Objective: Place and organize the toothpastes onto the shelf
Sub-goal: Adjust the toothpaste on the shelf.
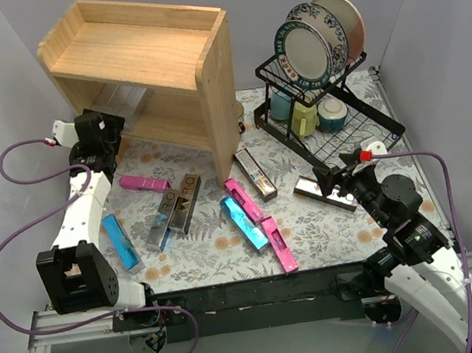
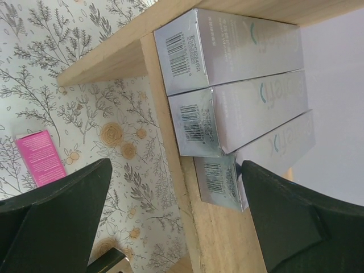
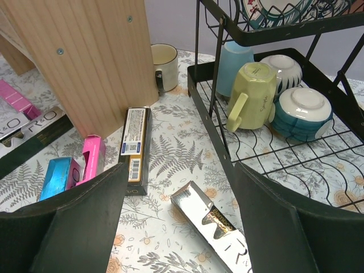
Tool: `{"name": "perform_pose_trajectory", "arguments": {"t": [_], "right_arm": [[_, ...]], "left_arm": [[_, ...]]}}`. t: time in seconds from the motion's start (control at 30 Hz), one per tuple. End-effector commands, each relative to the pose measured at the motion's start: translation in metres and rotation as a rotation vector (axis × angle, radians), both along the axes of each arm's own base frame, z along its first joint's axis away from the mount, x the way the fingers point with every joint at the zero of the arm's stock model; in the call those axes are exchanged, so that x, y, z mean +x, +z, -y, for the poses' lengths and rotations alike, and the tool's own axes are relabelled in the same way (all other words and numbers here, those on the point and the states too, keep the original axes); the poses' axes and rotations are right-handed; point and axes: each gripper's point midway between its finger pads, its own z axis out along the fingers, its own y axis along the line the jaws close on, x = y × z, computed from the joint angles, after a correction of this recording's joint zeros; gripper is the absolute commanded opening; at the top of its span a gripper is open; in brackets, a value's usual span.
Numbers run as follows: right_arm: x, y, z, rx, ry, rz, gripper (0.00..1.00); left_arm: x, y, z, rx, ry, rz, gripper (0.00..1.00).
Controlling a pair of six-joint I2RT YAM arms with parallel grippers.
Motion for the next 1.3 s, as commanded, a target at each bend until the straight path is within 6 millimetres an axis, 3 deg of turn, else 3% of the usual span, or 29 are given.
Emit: {"name": "perform_pose_trajectory", "arguments": {"t": [0.0,0.23,0.5,0.63,0.93,1.27], "right_arm": [[-0.001,0.017,0.0,0.026,-0.002,0.062,0.83],[-0.003,0.017,0.002,0.031,-0.005,0.07,0.83],[-0.004,0.019,0.003,0.03,-0.008,0.079,0.83],[-0.006,0.02,0.005,0.029,-0.016,0.089,0.83],[-0.007,0.02,0.008,0.027,-0.028,0.098,0.83],[-0.006,0.018,0.007,0.022,-0.031,0.095,0.83]], "left_arm": [[-0.024,-0.006,-0.008,0.055,0.033,-0.069,0.98],[-0.034,-0.004,-0.013,0.086,0.052,-0.099,0.98],[-0.036,0.046,-0.015,0.097,0.062,0.014,0.98],[-0.038,0.05,-0.026,0.135,0.106,0.003,0.98],[-0.043,0.029,-0.052,0.143,0.158,-0.07,0.98],[-0.024,0.011,-0.046,0.125,0.096,-0.11,0.98]]}}
